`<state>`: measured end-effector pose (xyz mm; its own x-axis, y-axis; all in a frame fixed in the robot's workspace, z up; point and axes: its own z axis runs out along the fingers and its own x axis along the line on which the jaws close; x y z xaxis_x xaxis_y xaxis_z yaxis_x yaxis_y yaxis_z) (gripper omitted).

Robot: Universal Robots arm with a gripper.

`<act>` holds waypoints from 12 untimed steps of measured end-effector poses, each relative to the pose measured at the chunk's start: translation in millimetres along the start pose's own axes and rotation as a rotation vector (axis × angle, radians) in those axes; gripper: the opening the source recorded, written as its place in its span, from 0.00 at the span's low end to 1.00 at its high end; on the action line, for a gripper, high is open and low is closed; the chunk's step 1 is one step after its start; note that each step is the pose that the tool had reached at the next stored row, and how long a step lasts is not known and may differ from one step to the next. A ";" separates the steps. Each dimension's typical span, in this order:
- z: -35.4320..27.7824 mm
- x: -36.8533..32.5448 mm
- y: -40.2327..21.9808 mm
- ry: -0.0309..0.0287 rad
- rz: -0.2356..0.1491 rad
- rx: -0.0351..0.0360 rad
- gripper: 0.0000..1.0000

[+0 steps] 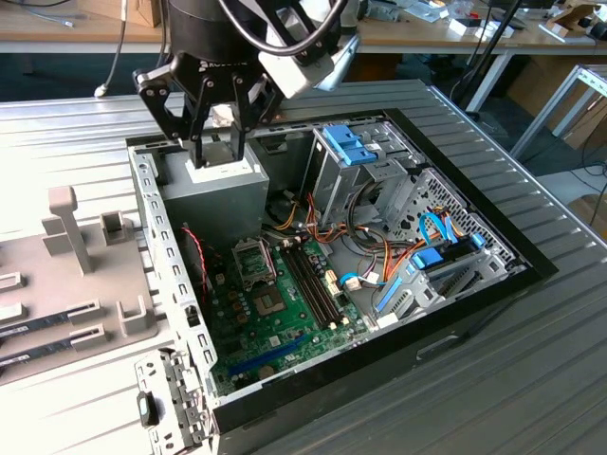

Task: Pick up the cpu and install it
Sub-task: 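Pick up the cpu and move it towards the insertion slot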

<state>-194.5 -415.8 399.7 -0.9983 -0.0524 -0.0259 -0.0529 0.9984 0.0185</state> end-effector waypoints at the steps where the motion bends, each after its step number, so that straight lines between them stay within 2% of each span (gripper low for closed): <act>1: 0.4 -1.0 -0.2 0.0000 0.000 0.0000 0.47; 9: 2.3 -6.4 -1.7 0.0001 0.000 0.0002 0.47; 12: 3.0 -7.8 -4.0 0.0000 0.000 0.0002 0.47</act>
<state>-186.4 -419.3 396.8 -0.9983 -0.0525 -0.0259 -0.0530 0.9984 0.0183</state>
